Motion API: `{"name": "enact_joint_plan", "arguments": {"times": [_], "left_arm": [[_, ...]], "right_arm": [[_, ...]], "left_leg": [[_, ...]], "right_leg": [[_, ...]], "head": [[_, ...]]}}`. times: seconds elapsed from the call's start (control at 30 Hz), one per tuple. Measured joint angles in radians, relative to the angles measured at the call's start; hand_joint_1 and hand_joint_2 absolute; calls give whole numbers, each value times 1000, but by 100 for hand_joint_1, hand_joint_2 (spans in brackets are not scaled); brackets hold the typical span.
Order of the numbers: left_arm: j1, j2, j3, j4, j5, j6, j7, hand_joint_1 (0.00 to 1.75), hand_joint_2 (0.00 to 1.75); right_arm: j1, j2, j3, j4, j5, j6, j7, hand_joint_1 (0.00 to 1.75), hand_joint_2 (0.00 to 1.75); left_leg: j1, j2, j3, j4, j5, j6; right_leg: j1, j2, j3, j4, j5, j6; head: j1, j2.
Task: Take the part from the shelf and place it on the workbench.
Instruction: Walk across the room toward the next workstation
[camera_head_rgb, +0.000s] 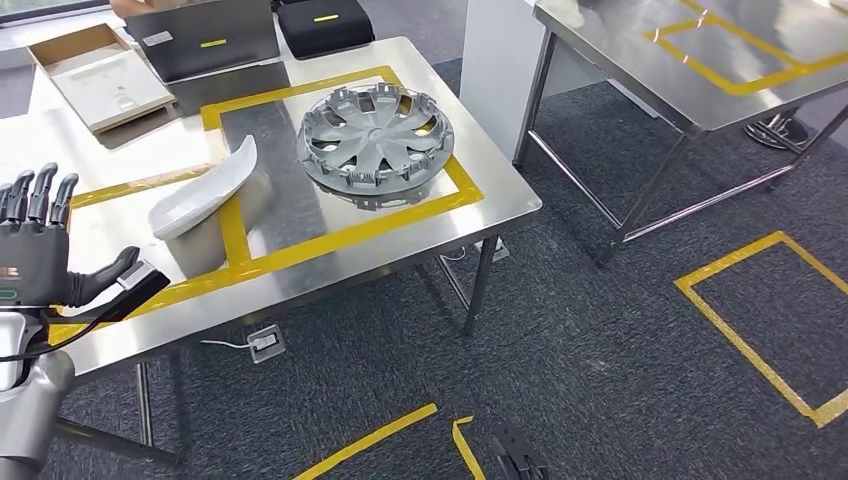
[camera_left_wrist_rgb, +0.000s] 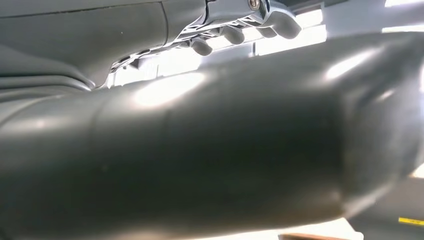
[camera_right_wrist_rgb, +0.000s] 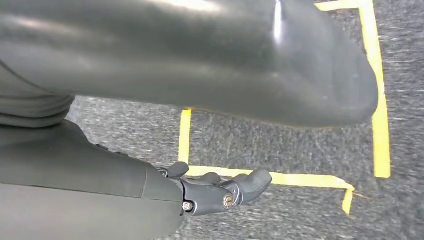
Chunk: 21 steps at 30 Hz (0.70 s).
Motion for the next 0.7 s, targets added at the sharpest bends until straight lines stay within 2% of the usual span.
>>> {"name": "enact_joint_plan", "arguments": {"times": [0.03,0.1,0.13,0.17,0.2,0.27,0.3,0.33,0.37,0.4,0.43,0.47,0.5,0.53,0.57,0.6,0.63,0.67,0.7], "left_arm": [[0,3,0,-3,-2,0,0,0,0],[-1,7,0,-3,-6,0,0,0,0],[-1,8,0,-3,-8,0,0,0,0],[-1,10,0,-2,-9,0,1,0,0],[-2,12,0,-1,-9,0,2,0,0],[-4,15,0,3,-9,0,2,0,0],[-5,16,0,6,-10,0,3,0,0],[-6,16,0,8,-10,0,3,0,0],[-7,16,0,11,-11,0,4,0,0],[-10,16,0,13,-12,0,4,0,0],[-15,16,0,14,-14,0,4,0,0],[-23,15,-1,14,-15,0,4,0,0],[-31,15,-1,15,-17,0,4,0,0],[-38,14,-1,16,-18,1,4,0,0],[-44,14,-1,20,-20,1,5,0,0],[-48,12,-1,24,-21,1,6,0,0],[-51,10,-1,29,-24,1,7,0,0],[-54,7,-1,33,-26,0,9,0,0],[-56,4,-1,37,-27,0,11,0,0]], "right_arm": [[-3,0,2,0,0,0,1,0,0],[-6,0,3,0,0,0,3,0,0],[-7,0,3,0,-1,-1,4,0,0],[-9,-1,3,0,-2,-1,4,0,0],[-10,-1,3,0,-4,-1,3,0,0],[-12,-1,3,0,-7,-2,4,0,0],[-12,-1,3,0,-8,-2,5,0,0],[-12,-1,3,0,-9,-2,6,0,0],[-12,-1,3,0,-10,-1,7,0,0],[-12,-1,3,0,-11,-1,8,0,0],[-12,0,3,0,-12,-1,8,0,0],[-12,1,3,0,-13,-2,9,0,0],[-12,1,3,0,-15,-2,10,0,0],[-13,2,3,0,-17,-2,10,0,0],[-12,2,3,0,-18,-2,11,0,0],[-11,2,3,0,-20,-2,11,0,0],[-9,2,3,0,-21,-2,12,0,0],[-8,2,3,0,-21,-1,13,0,0],[-7,2,3,0,-22,-1,12,0,0]], "left_leg": [[0,1,-1,-2,9,-7],[2,0,-1,-10,24,-21],[4,-1,-7,-5,14,-26],[6,-2,-17,16,-17,-30],[6,-4,-31,58,-66,-32],[5,-7,-59,186,-165,-34],[5,-9,-63,244,-186,-34],[4,-9,-57,278,-182,-33],[3,-10,-35,279,-160,-30],[1,-10,3,248,-135,-25],[-1,-11,56,187,-126,-17],[-4,-12,113,110,-135,-11],[-9,-13,154,50,-148,-6],[-13,-13,178,6,-162,-3],[-17,-13,184,-13,-162,0],[-18,-12,176,-15,-150,6],[-16,-10,170,-21,-138,13],[-14,-7,162,-24,-124,22],[-11,-5,150,-26,-109,29]], "right_leg": [[3,2,16,-30,-14,-9],[5,2,9,-39,-3,-30],[5,0,1,-40,8,-39],[4,-2,-9,-43,20,-48],[4,-4,-20,-44,34,-54],[7,-5,-48,-44,58,-61],[9,-5,-63,-44,70,-62],[11,-5,-78,-43,82,-62],[13,-5,-94,-43,95,-62],[15,-5,-109,-42,107,-61],[16,-4,-122,-42,119,-59],[18,-5,-132,-41,130,-56],[18,-5,-138,-43,142,-50],[17,-5,-141,-47,154,-44],[15,-5,-142,-53,166,-38],[13,-4,-143,-60,176,-31],[11,-3,-147,-58,171,-24],[10,-2,-156,-43,146,-18],[9,-2,-170,-7,103,-13]], "head": [[2,0],[0,0],[-2,0],[-5,0],[-9,0],[-16,0],[-17,0],[-18,0],[-18,0],[-18,0],[-18,0],[-17,0],[-15,0],[-15,0],[-15,0],[-16,0],[-18,0],[-18,0],[-18,0]]}}
